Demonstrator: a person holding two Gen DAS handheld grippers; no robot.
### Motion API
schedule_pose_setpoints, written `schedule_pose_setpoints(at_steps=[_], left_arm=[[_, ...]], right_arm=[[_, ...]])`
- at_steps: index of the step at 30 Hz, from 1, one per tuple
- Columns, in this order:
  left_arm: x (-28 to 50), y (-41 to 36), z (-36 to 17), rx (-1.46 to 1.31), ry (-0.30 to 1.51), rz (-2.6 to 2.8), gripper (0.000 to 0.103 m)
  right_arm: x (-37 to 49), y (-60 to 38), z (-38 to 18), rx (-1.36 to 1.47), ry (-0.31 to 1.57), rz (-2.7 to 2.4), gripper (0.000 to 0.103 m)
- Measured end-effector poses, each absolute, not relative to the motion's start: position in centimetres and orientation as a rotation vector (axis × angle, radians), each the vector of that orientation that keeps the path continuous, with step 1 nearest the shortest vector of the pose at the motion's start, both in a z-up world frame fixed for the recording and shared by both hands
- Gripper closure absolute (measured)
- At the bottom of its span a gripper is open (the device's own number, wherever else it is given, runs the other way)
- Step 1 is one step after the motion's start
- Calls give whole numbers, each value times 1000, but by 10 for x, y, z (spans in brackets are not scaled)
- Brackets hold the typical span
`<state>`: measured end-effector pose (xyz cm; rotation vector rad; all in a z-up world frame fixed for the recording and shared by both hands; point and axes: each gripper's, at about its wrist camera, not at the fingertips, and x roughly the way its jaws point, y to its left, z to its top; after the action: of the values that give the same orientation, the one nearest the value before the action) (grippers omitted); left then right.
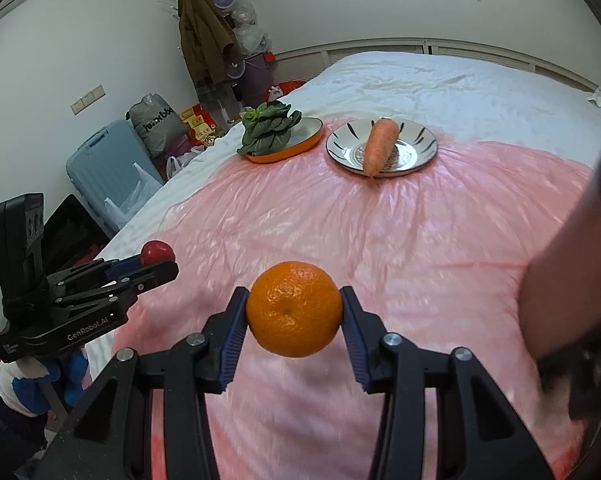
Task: Organize fruits
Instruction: 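Carry the orange in the right gripper while the left carries the apple to the tray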
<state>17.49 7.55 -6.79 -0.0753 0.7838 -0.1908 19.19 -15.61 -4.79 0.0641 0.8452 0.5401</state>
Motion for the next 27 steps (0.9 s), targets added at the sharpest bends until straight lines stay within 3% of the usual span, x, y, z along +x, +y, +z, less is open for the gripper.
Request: schedule_pose_setpoints(at_steps=[27], left_arm=[[56, -65, -29, 102, 740, -330, 75]], right_arm=[[57, -278, -27, 29, 803, 383, 31]])
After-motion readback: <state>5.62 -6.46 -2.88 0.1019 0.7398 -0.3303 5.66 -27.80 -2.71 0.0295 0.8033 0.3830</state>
